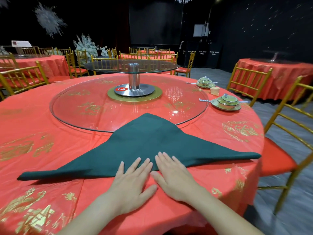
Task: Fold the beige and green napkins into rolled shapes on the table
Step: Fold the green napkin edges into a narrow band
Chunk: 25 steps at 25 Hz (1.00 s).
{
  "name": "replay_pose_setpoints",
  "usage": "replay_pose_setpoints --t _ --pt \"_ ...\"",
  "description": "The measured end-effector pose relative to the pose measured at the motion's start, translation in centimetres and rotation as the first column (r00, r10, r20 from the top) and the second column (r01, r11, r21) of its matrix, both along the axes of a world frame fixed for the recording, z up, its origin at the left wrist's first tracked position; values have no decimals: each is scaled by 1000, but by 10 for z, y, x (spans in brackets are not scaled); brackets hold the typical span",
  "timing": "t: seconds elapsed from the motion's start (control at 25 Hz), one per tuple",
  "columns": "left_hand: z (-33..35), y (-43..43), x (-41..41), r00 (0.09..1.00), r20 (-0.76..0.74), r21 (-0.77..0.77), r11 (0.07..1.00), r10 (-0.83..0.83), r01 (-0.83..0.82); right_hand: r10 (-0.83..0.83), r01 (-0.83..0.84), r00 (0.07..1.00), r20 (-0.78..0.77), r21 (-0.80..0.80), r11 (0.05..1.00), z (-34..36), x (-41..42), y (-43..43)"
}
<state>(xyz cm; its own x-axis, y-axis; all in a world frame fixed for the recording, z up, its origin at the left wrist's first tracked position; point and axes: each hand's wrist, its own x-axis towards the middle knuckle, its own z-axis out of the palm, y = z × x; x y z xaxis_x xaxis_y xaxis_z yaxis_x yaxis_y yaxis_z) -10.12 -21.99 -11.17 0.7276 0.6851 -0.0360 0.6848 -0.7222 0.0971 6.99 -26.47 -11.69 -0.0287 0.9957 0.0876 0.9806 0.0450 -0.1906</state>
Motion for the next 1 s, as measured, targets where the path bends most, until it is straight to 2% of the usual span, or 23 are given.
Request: replay_pose_setpoints --t 0.16,0.28,0.4,0.6,0.84,1.0 --pt "4 -2 1 1000 -22 -1 1000 1 -1 -20 24 995 96 -47 999 -1 65 -19" --pt "4 -2 1 1000 -16 -19 1000 -1 1 -65 75 992 104 -101 992 5 115 -27" --pt "4 -1 1 1000 -29 -28 1000 -6 5 -77 80 997 28 -112 991 11 156 -37" --pt "7 -6 11 999 -54 -12 1000 -4 3 -103 120 984 -145 113 986 6 195 -44" --pt "11 -20 99 974 3 -7 974 -227 227 -128 124 966 -226 -31 992 14 198 -28" --pt "5 -27 133 969 27 -49 968 -247 248 -152 136 963 -224 -87 987 22 205 -29"
